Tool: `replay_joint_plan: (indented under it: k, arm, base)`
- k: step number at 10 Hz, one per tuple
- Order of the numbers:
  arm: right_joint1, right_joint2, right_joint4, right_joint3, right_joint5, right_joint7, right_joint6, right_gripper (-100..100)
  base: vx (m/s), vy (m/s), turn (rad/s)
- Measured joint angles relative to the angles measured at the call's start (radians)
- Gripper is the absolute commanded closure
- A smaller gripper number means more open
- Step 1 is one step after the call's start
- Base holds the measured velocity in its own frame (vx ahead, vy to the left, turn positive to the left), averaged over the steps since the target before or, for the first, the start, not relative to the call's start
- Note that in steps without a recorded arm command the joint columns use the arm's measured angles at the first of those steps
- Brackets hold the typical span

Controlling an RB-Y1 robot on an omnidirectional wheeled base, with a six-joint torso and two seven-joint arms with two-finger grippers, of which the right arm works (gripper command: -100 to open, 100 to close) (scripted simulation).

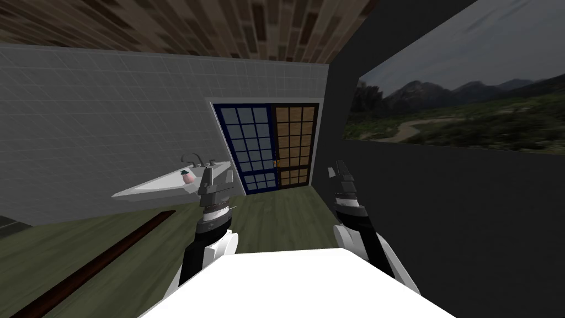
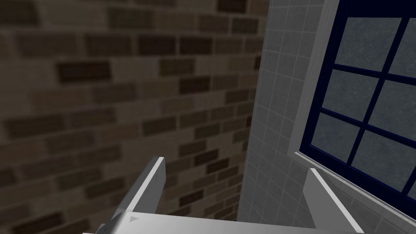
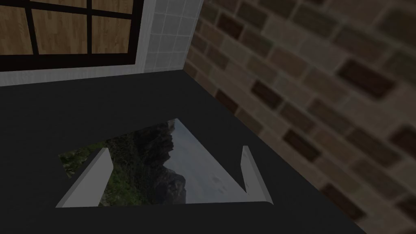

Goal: Pull the door open

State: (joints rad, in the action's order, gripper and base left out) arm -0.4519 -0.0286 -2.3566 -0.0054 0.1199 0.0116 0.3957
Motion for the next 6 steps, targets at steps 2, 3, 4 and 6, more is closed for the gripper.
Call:
replay_joint_plan:
  k: [2, 3, 4, 6]
  arm:
    - [0.006, 0.016, 0.030, -0.011, 0.017, 0.022, 0.009, -100]
    - [0.014, 0.023, 0.057, -0.020, 0.025, 0.036, 0.021, -100]
    - [0.019, 0.030, 0.081, -0.025, 0.038, 0.054, 0.030, -100]
    - [0.028, 0.044, 0.118, -0.041, 0.055, 0.081, 0.042, -100]
  base:
    - [0.119, 0.055, 0.003]
    - [0.156, 0.064, 0.006]
    - [0.121, 0.062, 0.006]
    - [0.114, 0.051, 0.003]
